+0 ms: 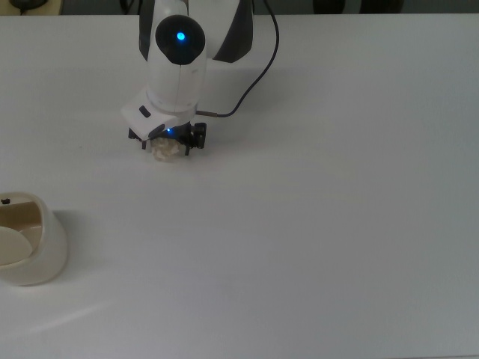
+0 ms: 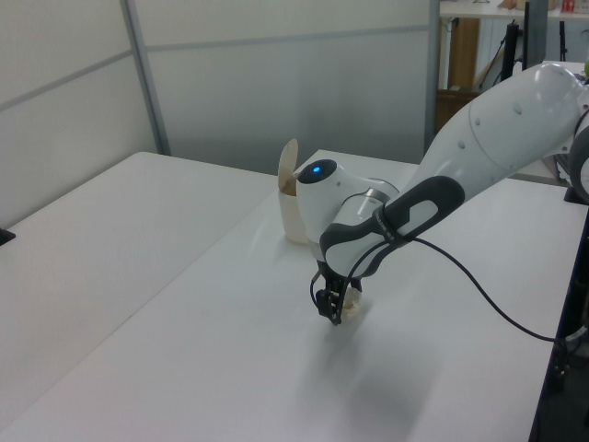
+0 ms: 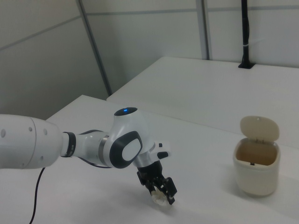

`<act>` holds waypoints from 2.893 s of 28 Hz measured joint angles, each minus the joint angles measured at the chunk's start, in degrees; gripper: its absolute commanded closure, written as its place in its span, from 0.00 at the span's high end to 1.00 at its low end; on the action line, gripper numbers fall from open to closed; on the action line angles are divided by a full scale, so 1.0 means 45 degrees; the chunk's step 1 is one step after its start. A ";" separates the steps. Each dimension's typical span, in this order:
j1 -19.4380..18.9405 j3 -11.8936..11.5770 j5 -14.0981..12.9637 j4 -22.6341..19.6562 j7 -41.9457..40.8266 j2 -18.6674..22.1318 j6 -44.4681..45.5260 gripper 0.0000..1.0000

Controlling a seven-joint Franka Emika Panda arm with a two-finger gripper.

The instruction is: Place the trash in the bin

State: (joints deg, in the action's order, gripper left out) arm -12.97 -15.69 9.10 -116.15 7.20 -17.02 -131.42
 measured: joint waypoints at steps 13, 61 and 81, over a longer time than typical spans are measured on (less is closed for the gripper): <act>0.0015 -0.0053 0.0120 0.0284 0.0069 -0.0038 -0.0054 0.04; 0.3641 -0.0302 -0.3294 0.5856 0.3227 -0.3105 -0.5985 1.00; 0.3651 -0.0303 -0.3294 0.6546 0.3549 -0.3068 -0.5711 1.00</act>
State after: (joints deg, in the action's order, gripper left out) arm 3.46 -17.06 -5.72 -86.69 23.17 -30.82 -157.12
